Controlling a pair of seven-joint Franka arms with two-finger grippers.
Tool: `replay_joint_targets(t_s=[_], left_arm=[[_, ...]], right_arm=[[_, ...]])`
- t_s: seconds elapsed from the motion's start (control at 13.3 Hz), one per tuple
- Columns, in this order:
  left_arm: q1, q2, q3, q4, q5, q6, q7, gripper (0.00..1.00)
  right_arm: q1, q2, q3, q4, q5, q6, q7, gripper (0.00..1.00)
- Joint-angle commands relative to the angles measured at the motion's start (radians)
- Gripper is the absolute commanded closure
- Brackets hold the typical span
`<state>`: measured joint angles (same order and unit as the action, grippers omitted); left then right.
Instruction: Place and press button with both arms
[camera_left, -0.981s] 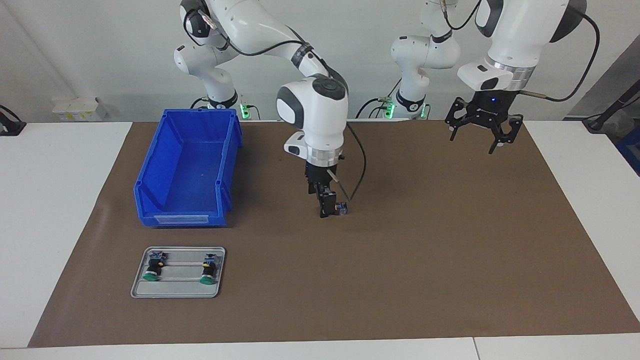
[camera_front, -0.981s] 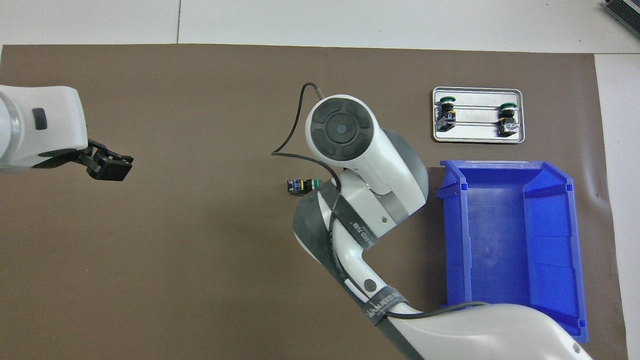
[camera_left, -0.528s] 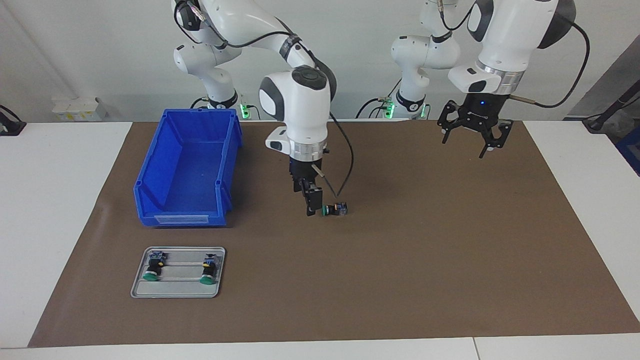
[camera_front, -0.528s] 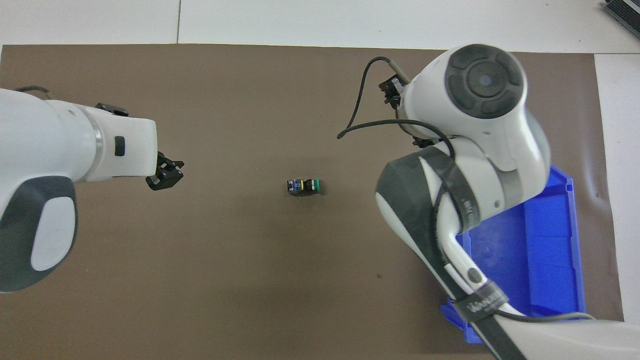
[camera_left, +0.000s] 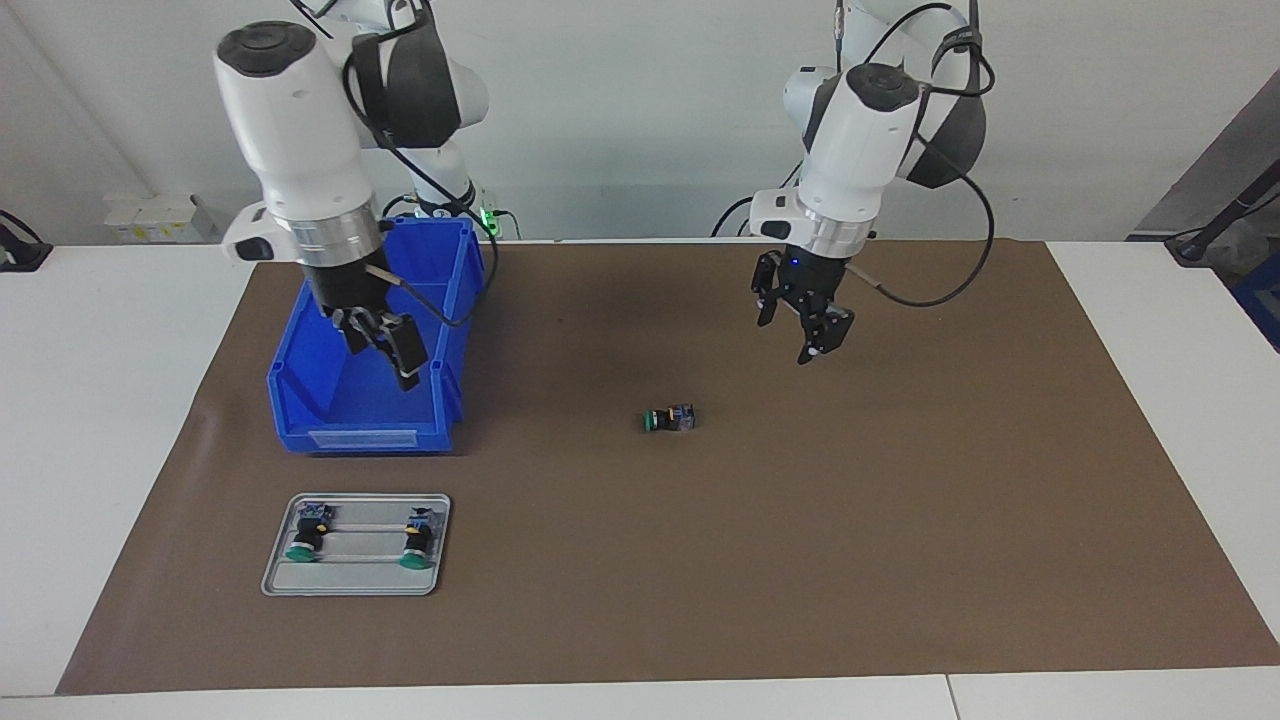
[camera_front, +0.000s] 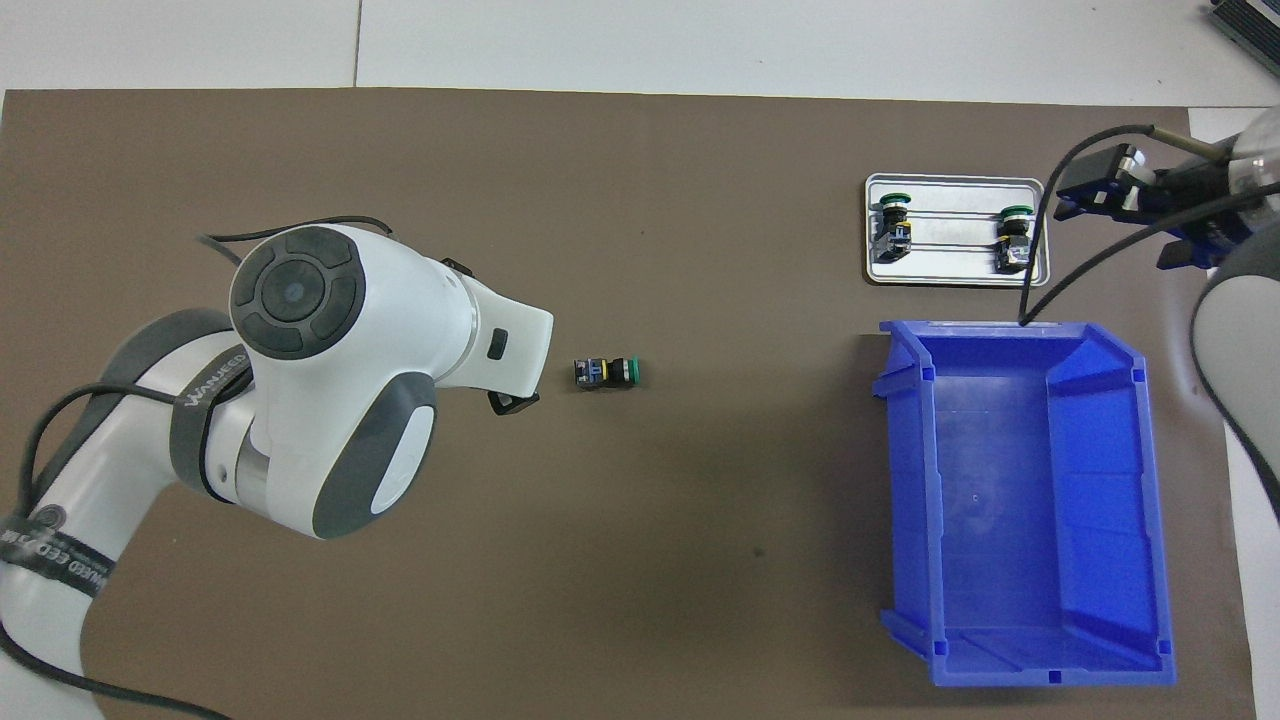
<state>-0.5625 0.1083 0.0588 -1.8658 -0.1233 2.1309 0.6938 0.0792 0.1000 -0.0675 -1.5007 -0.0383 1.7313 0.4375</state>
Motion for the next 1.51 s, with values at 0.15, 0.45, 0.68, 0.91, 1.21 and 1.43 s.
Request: replay_joint_targets(t_s=[0.15, 0.45, 0.68, 0.91, 1.21, 1.43], left_arm=[[-0.062, 0.091, 0.018, 0.013, -0.091, 0.079, 0.05, 0.15], [-0.063, 0.195, 0.003, 0.115, -0.091, 0.09, 0.081, 0.15], [-0.06, 0.307, -0.02, 0.221, -0.088, 0.086, 0.085, 0.14], [-0.065, 0.317, -0.022, 0.218, -0.081, 0.08, 0.124, 0.14], [-0.089, 0.32, -0.02, 0.192, -0.079, 0.061, 0.133, 0.14], [-0.12, 0.33, -0.02, 0.154, -0.081, 0.087, 0.133, 0.14]], right_arm=[[-0.01, -0.1, 0.008, -0.038, 0.011, -0.111, -0.098, 0.01], [-0.016, -0.178, 0.009, -0.182, 0.015, -0.098, -0.279, 0.01], [-0.024, -0.169, 0.008, -0.161, 0.017, -0.105, -0.407, 0.01], [-0.024, -0.169, 0.008, -0.168, 0.018, -0.098, -0.39, 0.01], [0.005, -0.169, -0.026, -0.165, 0.024, -0.098, -0.375, 0.01], [0.065, -0.164, -0.109, -0.164, 0.024, -0.096, -0.362, 0.01]])
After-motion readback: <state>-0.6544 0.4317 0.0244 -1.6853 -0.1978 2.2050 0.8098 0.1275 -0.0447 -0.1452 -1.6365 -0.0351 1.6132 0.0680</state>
